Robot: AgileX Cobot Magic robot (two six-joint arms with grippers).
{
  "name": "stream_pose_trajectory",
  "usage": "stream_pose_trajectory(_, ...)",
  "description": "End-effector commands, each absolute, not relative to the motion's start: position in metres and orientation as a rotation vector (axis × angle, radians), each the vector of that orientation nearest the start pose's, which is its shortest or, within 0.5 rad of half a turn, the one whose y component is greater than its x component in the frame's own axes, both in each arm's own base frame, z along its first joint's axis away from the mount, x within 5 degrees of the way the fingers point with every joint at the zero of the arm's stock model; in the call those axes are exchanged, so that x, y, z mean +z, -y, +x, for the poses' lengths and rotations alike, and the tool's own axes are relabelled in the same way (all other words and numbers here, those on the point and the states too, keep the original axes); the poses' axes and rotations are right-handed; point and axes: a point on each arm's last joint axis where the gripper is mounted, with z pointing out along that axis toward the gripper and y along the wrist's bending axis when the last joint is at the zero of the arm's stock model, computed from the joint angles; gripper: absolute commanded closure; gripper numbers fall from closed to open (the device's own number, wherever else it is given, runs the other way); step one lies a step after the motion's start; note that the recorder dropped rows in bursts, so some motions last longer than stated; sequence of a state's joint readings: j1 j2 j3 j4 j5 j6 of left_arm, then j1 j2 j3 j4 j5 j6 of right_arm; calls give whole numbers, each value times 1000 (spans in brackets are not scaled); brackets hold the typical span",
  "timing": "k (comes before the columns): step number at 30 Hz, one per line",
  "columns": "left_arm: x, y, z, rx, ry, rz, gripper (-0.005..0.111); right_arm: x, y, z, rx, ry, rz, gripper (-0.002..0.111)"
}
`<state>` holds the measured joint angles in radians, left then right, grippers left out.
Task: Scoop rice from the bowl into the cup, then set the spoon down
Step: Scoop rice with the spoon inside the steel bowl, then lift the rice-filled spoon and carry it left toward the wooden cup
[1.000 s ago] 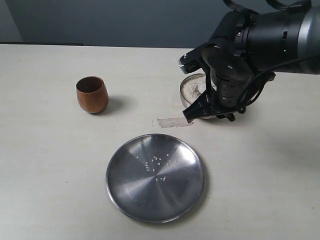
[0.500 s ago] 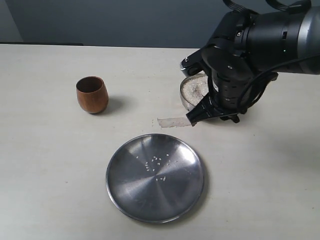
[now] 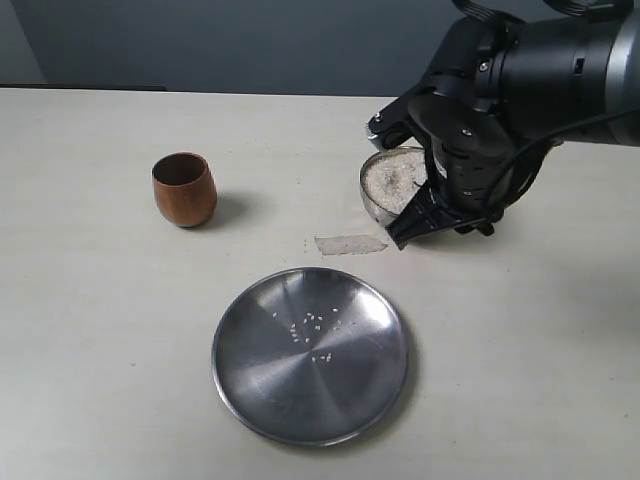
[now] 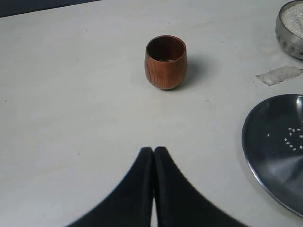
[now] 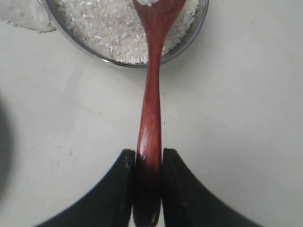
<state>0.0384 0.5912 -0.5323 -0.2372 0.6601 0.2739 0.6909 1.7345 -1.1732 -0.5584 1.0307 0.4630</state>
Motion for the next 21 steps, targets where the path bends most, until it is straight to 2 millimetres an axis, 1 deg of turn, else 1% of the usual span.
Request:
stream_pose_trajectory(1, 291, 9, 111, -88, -2173, 140, 106, 225, -174, 279, -530, -2673, -691, 109)
stream_pose_trajectory(8, 291, 9, 111, -88, -2173, 140, 106, 225, -176, 279, -490, -2683, -653, 109)
stream_pose_trajectory(14, 291, 9, 111, -88, -2173, 140, 106, 224, -183, 280, -362, -2683, -554, 109)
stream_pose_trajectory(21, 291, 9, 111, -88, -2173, 140, 106, 234, -183, 279, -300, -2657, -500, 109)
